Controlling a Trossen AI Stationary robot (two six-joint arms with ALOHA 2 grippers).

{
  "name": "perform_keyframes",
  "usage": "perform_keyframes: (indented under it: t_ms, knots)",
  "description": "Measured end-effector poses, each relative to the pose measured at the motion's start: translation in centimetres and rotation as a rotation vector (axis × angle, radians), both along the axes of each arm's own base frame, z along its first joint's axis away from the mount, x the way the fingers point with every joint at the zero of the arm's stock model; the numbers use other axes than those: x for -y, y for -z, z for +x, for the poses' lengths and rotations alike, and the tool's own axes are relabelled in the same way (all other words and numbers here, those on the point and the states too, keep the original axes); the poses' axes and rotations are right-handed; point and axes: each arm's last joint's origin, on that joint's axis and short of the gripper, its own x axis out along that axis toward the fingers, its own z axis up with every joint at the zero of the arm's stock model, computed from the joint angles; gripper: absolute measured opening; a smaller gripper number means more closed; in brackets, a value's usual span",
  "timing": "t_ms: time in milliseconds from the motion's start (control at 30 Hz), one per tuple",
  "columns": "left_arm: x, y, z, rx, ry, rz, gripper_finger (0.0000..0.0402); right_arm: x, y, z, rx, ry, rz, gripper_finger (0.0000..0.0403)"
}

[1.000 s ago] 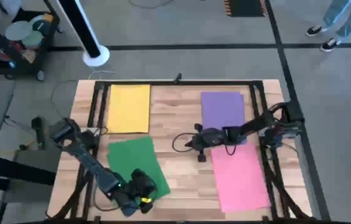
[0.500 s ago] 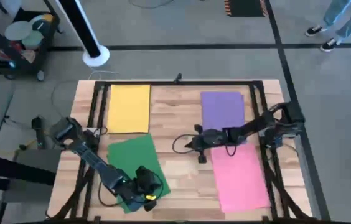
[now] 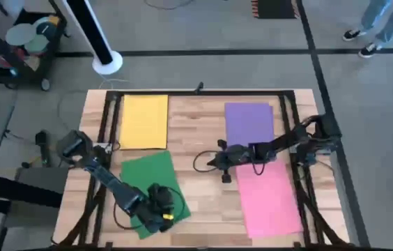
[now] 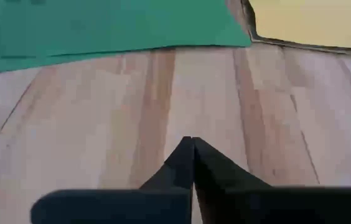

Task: Organize paper
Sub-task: Put the green paper on top of the other green paper in the bottom left of the table

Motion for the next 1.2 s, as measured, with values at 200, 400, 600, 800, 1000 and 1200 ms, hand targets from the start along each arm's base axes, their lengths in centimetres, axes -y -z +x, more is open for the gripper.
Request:
perform_keyframes:
  t_ms: [200,400,600,800,1000,1200]
  knots:
    - [-3.5,-0.1,-2.6,-0.327,-0.079,0.255,0.0002,0.0,0.1,0.0,-0.009,0.005,0.008,0.0]
    - [-6.4,-1.6,-3.5,-0.394,-0.129,0.413,0.0001,0.0,0.1,0.0,-0.01,0.013,0.02,0.0]
    - [-9.5,-0.9,-5.5,-0.355,-0.185,0.335,0.0,-0.3,0.1,-0.1,-0.009,0.005,0.023,0.0]
    - [-12.1,-0.8,-7.4,-0.34,-0.201,0.276,0.0,-0.6,0.1,-0.1,-0.007,-0.005,0.024,0.0]
    - [-14.5,-1.2,-8.6,-0.296,-0.249,0.245,0.0,-0.6,0.0,-0.1,-0.002,-0.004,0.024,0.0]
    - [-16.3,0.3,-9.7,-0.302,-0.336,0.177,0.0,-0.6,0.0,-0.1,-0.003,-0.005,0.026,0.0]
